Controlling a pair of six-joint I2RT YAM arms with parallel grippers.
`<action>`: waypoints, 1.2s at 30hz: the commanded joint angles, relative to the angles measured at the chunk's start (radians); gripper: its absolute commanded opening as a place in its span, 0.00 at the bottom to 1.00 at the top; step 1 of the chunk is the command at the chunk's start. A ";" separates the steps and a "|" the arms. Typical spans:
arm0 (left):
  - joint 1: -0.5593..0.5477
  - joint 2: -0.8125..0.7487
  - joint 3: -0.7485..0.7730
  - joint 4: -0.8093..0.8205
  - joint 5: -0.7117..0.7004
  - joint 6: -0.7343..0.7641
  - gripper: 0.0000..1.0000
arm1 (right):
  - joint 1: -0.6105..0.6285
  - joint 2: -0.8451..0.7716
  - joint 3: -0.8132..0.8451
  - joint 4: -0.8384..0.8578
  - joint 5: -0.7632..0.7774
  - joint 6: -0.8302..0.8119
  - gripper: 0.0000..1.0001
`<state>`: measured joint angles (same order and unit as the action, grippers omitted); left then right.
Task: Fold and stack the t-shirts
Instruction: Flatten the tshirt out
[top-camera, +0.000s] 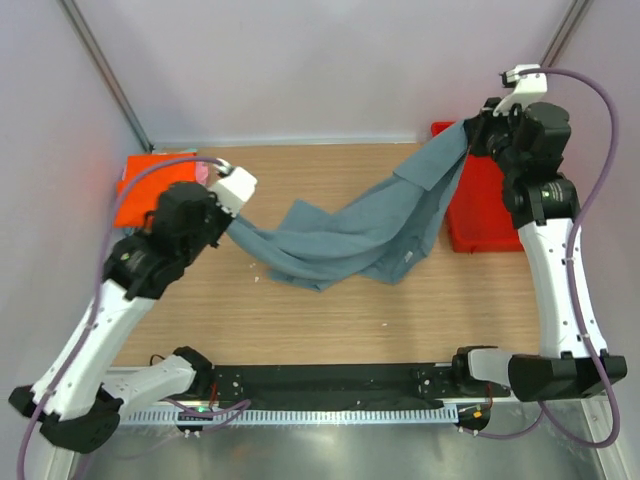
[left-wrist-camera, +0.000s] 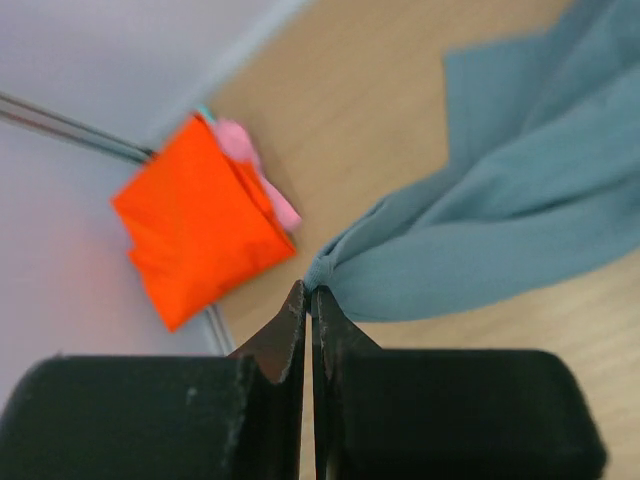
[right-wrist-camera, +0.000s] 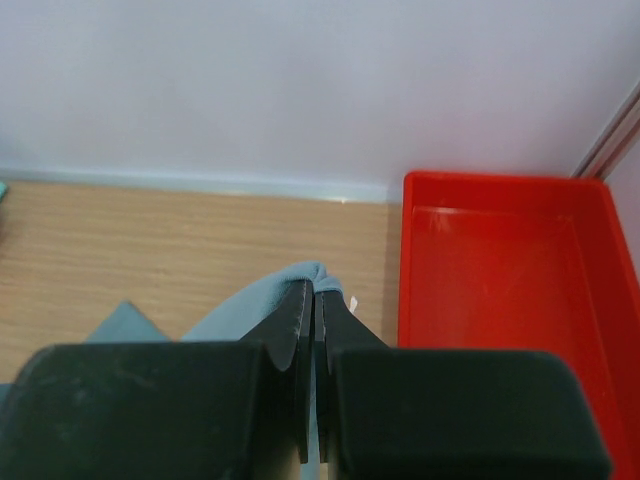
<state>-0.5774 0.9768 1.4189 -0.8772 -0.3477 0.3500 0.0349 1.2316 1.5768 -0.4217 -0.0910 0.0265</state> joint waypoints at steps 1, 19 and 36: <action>0.005 0.020 -0.119 -0.015 0.111 -0.055 0.00 | -0.009 0.025 -0.012 0.043 0.011 -0.010 0.01; 0.096 0.512 -0.063 0.227 0.184 -0.086 0.82 | -0.009 0.091 -0.179 0.046 -0.102 0.056 0.01; 0.249 1.442 0.997 -0.145 0.753 -0.312 0.68 | -0.007 0.011 -0.265 0.049 -0.079 0.018 0.01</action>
<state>-0.3714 2.4199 2.3577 -0.9512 0.2661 0.1204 0.0307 1.2995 1.3205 -0.4248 -0.1795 0.0582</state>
